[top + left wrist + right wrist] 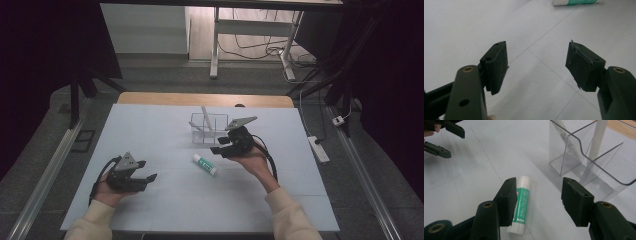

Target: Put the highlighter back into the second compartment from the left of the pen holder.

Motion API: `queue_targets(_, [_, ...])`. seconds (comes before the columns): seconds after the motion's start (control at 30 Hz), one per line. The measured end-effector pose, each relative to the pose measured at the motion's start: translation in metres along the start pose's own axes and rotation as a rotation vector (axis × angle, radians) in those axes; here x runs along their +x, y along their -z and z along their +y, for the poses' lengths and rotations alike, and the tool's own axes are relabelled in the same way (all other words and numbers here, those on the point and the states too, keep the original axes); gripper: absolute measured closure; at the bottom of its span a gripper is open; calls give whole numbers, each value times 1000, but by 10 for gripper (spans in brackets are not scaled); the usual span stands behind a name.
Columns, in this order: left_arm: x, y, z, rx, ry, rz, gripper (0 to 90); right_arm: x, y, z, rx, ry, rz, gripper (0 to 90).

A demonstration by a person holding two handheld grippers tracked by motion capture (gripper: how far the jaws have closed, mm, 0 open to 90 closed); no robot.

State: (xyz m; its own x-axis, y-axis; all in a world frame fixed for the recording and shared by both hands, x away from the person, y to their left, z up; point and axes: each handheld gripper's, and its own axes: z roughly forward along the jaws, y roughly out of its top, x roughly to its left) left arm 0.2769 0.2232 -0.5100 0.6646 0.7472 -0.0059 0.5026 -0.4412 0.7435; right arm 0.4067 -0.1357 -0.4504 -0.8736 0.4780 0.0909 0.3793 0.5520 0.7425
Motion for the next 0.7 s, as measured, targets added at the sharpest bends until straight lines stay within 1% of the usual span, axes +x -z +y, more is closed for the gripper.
queue_targets(0.17, [0,0,0,0,0,0,343,1,-4,4,17,7,5,455])
queue_targets(0.33, [0,0,0,0,1,0,343,3,-8,7,17,11,14,455])
queue_targets(0.7, [1,0,0,0,1,0,344,7,-22,13,64,19,29,454])
